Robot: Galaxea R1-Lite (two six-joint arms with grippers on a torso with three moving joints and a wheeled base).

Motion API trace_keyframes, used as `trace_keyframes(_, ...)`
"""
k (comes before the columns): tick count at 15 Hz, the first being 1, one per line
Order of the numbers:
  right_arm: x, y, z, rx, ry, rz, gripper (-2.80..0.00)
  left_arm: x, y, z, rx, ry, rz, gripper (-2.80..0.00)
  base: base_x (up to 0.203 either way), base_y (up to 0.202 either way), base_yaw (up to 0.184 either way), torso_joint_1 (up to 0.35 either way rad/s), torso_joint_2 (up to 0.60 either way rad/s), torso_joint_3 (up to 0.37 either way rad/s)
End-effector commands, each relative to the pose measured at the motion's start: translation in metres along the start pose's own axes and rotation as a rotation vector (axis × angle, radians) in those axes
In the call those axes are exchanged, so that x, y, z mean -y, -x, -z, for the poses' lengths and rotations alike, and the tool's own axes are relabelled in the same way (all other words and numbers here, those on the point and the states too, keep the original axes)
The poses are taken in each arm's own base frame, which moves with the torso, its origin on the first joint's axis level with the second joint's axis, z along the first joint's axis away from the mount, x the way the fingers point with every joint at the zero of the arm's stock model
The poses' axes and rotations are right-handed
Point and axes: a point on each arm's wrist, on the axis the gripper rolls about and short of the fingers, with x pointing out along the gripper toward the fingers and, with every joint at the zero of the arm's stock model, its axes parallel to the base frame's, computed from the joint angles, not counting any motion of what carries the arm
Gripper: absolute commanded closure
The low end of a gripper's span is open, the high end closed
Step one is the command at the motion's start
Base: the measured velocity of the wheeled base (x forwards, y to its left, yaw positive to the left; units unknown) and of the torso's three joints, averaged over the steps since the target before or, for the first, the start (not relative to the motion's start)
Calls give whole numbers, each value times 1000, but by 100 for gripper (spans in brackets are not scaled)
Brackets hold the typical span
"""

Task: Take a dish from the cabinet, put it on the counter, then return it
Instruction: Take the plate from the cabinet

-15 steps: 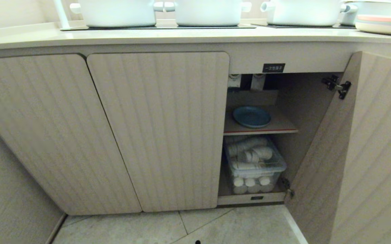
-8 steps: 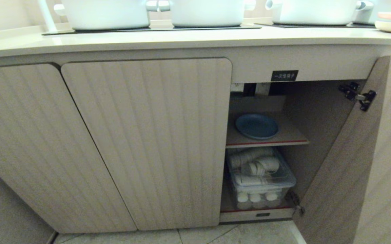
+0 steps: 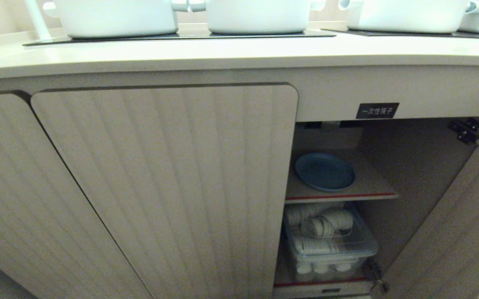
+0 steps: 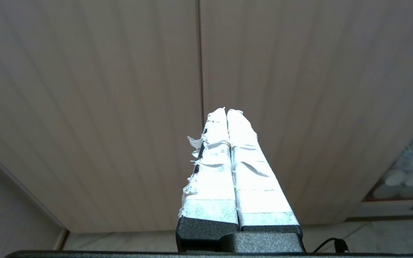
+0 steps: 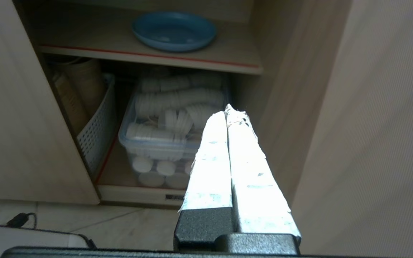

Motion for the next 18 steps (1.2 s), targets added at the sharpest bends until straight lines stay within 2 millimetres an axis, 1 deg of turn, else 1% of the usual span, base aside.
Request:
trace_keyframes(1,0,0,0,-1,1,-1,0,0,0,0,0,0,0,0,0,0,0,0,0,0)
trace_keyframes(18,0,0,0,-1,1,-1,0,0,0,0,0,2,0,0,0,0,0,0,0,0)
